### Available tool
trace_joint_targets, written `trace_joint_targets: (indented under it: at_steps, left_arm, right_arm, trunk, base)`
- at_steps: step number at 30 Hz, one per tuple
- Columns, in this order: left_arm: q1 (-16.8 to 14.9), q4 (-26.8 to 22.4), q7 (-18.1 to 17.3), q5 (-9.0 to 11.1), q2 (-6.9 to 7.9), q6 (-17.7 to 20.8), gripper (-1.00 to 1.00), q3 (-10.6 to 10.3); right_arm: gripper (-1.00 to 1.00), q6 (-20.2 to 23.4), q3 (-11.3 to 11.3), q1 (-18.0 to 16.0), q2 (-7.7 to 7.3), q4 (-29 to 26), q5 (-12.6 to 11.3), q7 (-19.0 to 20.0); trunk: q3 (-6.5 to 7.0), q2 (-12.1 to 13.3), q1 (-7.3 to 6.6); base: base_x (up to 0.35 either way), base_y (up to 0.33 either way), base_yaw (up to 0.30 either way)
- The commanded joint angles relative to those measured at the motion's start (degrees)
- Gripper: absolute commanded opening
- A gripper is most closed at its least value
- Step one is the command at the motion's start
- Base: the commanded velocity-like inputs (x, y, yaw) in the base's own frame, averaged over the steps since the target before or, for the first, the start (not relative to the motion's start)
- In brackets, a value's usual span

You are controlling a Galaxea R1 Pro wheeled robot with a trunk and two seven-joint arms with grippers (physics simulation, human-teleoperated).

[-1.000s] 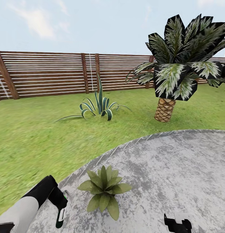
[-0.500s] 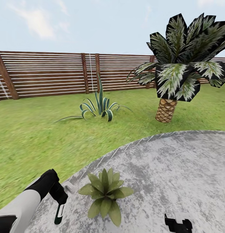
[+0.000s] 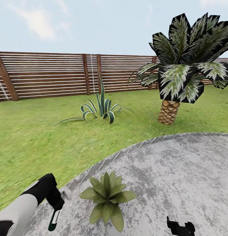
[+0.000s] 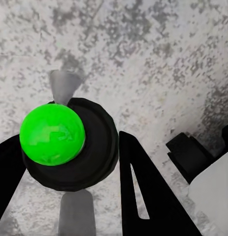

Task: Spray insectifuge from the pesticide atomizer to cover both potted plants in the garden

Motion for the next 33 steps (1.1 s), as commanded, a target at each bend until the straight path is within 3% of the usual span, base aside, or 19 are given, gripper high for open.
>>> trace_joint_targets:
  at_steps: [1, 6, 20, 33]
  left_arm:
    - [-0.05, -0.24, -0.40, -0.09, -0.15, 0.56, -1.00, -0.14]
    - [-0.17, -0.41, -0.23, -0.10, -0.69, 0.59, -1.00, -0.16]
    - [-0.05, -0.26, -0.04, -0.08, 0.06, 0.52, -1.00, -0.08]
    - [-0.49, -0.46, -0.08, -0.13, -0.09, 0.54, -1.00, -0.06]
  right_arm:
    - [1.00, -0.21, -0.32, -0.05, -0.02, 0.09, 0.61, -0.35]
    - [1.00, -0.21, -0.33, -0.05, -0.01, 0.09, 0.61, -0.36]
    - [1.00, -0.17, -0.33, -0.05, 0.32, 0.16, 0.38, -0.32]
    - [1.00, -0.13, -0.37, -0.05, 0.33, 0.12, 0.35, -0.33]
  trunk:
    - [-0.05, -0.02, -0.01]
    - [-0.05, -0.02, -0.01]
    - [-0.22, -0.02, -0.01]
    - [-1.17, -0.02, -0.01]
  base:
    - [0.000, 0.000, 0.000]
    - [0.058, 0.038, -0.010]
    - [0.024, 0.017, -0.084]
    - [-0.172, 0.184, -0.152]
